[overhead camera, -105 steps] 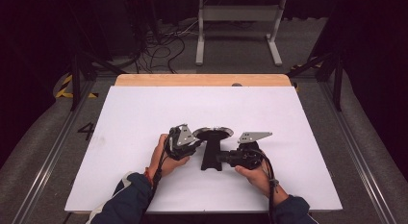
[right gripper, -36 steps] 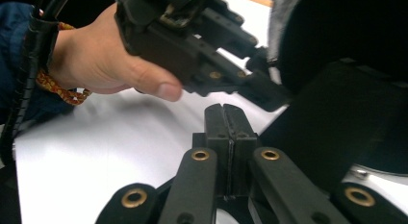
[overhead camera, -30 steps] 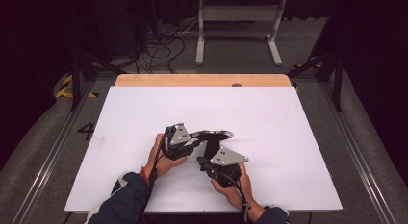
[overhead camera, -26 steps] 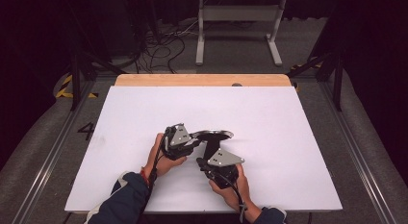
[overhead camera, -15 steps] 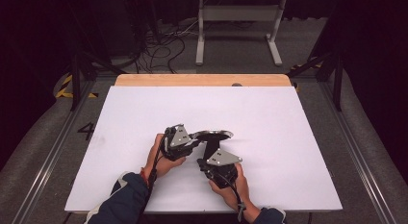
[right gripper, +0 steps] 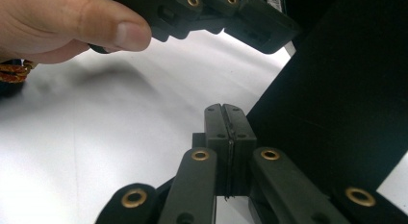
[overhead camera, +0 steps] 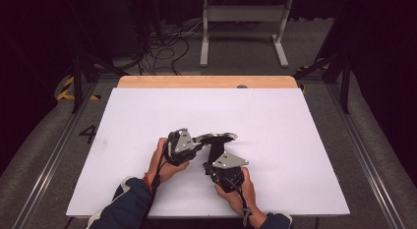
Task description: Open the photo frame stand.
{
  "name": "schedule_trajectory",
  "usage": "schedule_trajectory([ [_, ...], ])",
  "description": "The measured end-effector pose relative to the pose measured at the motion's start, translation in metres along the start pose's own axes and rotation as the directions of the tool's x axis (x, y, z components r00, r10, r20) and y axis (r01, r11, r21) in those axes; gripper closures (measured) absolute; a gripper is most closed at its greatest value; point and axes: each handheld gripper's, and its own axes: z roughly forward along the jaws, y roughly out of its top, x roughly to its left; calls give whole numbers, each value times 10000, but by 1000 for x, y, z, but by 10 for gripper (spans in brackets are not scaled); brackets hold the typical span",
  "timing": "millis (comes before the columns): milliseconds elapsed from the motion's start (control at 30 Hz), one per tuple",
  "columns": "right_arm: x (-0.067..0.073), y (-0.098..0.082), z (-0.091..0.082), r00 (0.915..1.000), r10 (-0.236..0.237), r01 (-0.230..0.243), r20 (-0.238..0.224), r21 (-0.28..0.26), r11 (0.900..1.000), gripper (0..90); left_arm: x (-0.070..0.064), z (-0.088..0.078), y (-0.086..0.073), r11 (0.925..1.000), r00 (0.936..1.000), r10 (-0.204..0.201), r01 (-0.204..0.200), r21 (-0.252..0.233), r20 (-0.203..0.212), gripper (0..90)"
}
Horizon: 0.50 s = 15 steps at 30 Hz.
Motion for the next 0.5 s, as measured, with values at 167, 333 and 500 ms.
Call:
schedule_trajectory([
  [167,-2,-1,0,9999,90,-89,-79,78,9999,900,1,-1,-1,10000,10000,-16,16,27,58,743],
  [333,-4,-1,0,10000,83,-82,-54,117,9999,900,1,-1,-1,10000,10000,-39,39,11,61,744],
  [500,-1,-1,0,10000,21,-21,-25,87,10000,900,2,0,-1,9996,9996,-230,233,-170,182,736],
])
